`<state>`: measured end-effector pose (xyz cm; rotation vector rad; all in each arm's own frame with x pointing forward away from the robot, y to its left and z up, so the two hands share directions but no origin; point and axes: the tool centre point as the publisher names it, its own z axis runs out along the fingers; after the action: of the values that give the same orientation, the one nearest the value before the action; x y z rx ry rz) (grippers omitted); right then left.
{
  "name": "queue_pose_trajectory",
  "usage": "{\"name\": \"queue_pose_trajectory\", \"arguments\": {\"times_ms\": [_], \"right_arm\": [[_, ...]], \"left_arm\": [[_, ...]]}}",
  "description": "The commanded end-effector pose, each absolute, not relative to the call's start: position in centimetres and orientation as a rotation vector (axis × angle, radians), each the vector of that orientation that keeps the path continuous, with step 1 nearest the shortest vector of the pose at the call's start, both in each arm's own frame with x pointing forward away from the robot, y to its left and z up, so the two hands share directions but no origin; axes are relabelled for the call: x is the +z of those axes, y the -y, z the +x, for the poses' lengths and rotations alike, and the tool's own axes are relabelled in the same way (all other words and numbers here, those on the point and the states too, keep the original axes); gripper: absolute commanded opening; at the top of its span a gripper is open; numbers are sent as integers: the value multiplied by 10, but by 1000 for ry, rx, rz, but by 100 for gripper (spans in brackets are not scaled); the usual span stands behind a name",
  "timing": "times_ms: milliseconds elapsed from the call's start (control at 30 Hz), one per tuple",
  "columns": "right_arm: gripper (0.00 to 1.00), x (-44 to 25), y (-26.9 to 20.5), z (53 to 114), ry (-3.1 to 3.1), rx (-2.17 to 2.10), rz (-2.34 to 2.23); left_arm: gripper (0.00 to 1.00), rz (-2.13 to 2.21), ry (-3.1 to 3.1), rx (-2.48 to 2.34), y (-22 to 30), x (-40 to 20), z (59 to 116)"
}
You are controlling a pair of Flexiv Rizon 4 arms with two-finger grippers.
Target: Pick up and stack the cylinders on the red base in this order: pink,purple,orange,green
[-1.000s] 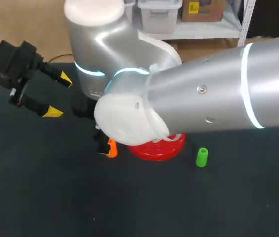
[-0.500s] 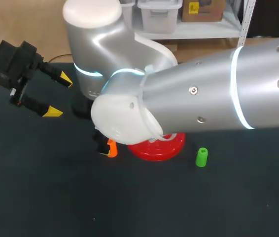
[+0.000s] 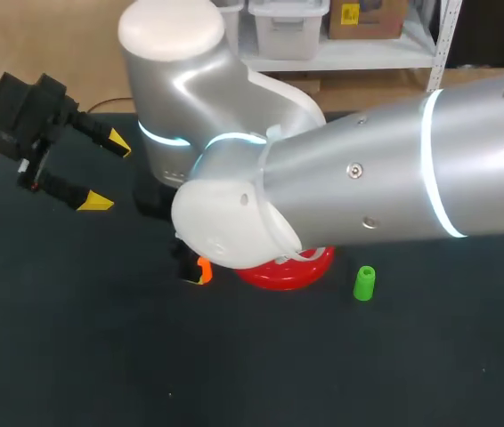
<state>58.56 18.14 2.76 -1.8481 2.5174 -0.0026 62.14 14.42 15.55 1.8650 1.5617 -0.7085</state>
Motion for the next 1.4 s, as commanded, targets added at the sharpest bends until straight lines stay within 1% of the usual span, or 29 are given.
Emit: {"name": "queue_pose_trajectory", "arguments": {"times_ms": [33, 1400], "right_arm": [[100, 26, -179, 584, -2506, 4, -1845], [100, 14, -186, 583, -2514, -11, -1877]], "left_arm": [[100, 1866, -1559, -710, -145, 155, 622], [100, 1866, -1559, -710, -145, 155, 622]]}}
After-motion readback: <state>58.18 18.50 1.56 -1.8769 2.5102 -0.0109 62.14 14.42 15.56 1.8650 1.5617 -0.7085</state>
